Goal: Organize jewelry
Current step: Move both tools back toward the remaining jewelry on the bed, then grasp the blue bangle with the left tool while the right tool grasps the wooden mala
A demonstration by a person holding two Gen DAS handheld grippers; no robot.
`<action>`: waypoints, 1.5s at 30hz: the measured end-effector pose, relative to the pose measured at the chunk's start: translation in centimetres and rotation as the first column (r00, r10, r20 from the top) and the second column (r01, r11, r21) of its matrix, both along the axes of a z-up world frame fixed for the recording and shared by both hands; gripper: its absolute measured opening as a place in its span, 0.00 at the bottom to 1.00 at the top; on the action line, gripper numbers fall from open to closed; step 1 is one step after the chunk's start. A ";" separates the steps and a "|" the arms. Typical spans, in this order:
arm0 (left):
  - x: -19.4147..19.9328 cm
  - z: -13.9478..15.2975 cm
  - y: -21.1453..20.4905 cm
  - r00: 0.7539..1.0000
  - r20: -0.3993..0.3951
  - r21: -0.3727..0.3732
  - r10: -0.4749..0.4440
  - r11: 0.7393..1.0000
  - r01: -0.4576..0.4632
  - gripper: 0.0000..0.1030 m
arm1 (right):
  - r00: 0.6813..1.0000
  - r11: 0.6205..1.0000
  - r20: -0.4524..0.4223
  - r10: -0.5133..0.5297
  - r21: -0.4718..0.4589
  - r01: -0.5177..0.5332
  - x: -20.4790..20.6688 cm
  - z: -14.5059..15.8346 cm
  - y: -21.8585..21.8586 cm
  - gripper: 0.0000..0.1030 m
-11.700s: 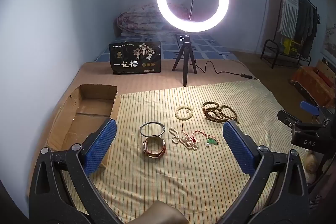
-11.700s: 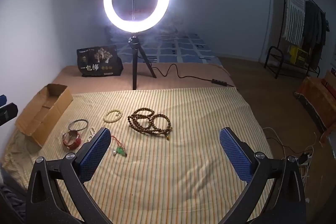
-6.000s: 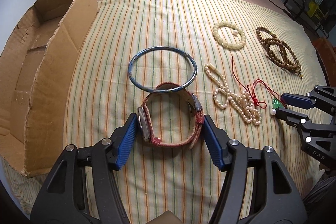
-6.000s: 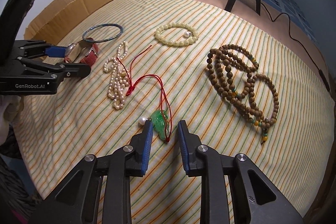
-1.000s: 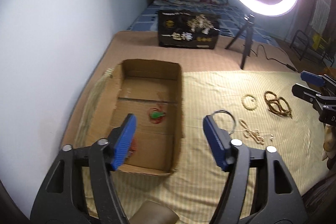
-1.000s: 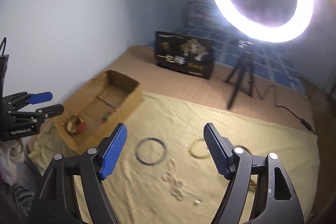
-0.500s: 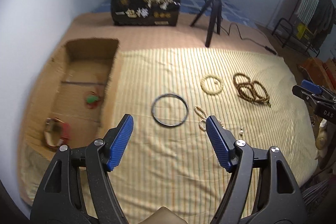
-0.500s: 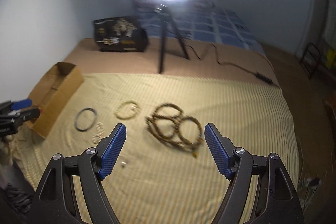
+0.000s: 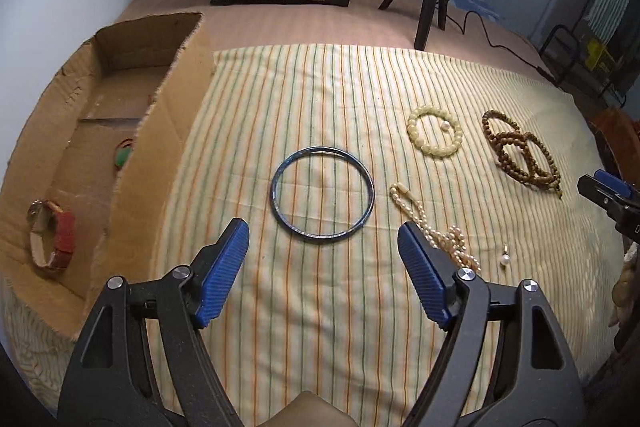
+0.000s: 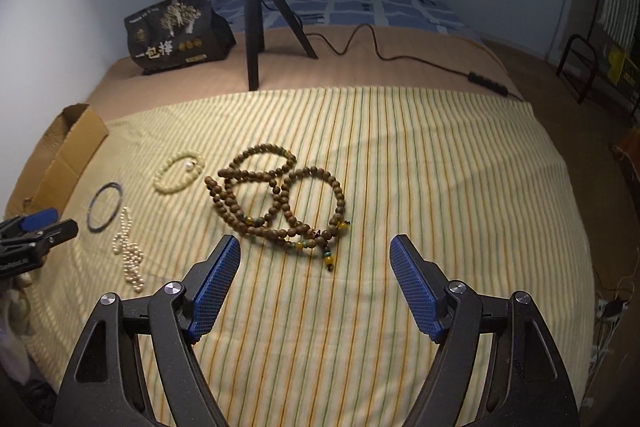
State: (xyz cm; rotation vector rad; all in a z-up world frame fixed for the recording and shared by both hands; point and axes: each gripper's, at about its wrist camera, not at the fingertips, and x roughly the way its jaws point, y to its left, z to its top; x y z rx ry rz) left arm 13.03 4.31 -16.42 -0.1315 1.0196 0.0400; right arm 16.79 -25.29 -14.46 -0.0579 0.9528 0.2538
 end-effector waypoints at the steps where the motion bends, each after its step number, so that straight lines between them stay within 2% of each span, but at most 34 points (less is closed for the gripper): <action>1: 0.2 -0.3 -0.1 1.000 -0.001 0.002 -0.002 1.000 0.002 0.77 | 1.000 1.000 -0.003 -0.003 -0.002 0.003 0.2 -0.3 0.0 0.75; 9: 2.3 -1.9 0.0 1.000 -0.023 0.010 0.004 1.000 -0.004 0.77 | 0.999 1.000 0.024 -0.027 0.012 0.026 1.2 -1.7 0.4 0.75; 11: 2.8 -2.3 0.0 1.000 -0.030 0.014 0.004 1.000 -0.004 0.77 | 0.999 1.000 0.029 -0.026 0.002 0.026 1.5 -2.0 0.7 0.79; 14: 3.3 -2.9 0.1 0.999 -0.039 0.020 0.010 1.000 -0.010 0.77 | 0.999 1.000 0.037 -0.020 -0.008 0.021 1.7 -2.3 1.3 0.79; 16: 3.7 -3.2 0.0 0.999 -0.043 0.026 0.012 1.000 -0.011 0.77 | 0.999 1.000 0.034 -0.018 -0.008 0.018 2.0 -2.5 1.6 0.79; 18: 4.0 -3.4 0.0 0.999 -0.039 0.029 0.007 1.000 -0.006 0.84 | 0.999 1.000 0.031 -0.015 -0.011 0.016 2.3 -2.8 1.9 0.79; 21: 4.3 -3.7 0.0 0.999 -0.034 0.033 0.002 0.999 -0.001 0.88 | 1.000 1.000 0.025 -0.011 -0.024 0.012 2.8 -3.2 2.4 0.79; 32: 4.5 -3.9 0.4 1.000 0.002 0.011 -0.002 1.000 0.002 0.88 | 0.999 0.999 -0.038 0.027 -0.042 -0.029 5.5 -4.8 4.3 0.79; 37: 4.3 -3.9 0.6 1.000 0.016 0.010 0.008 1.000 -0.009 0.82 | 0.997 0.999 -0.069 0.017 -0.037 -0.020 7.1 -5.6 4.2 0.80; 41: 4.3 -3.8 0.8 0.999 0.027 0.013 0.019 1.000 -0.020 0.73 | 0.996 0.998 -0.080 0.035 -0.053 -0.040 7.5 -5.7 4.5 0.82; 43: 4.2 -3.8 0.8 0.999 0.030 0.011 0.022 1.000 -0.022 0.72 | 0.995 0.998 -0.090 0.039 -0.049 -0.044 7.7 -5.7 4.9 0.83; 45: 4.2 -3.9 0.8 0.999 0.031 0.012 0.021 1.000 -0.021 0.72 | 0.994 0.998 -0.090 0.057 -0.028 -0.060 7.7 -5.6 5.2 0.78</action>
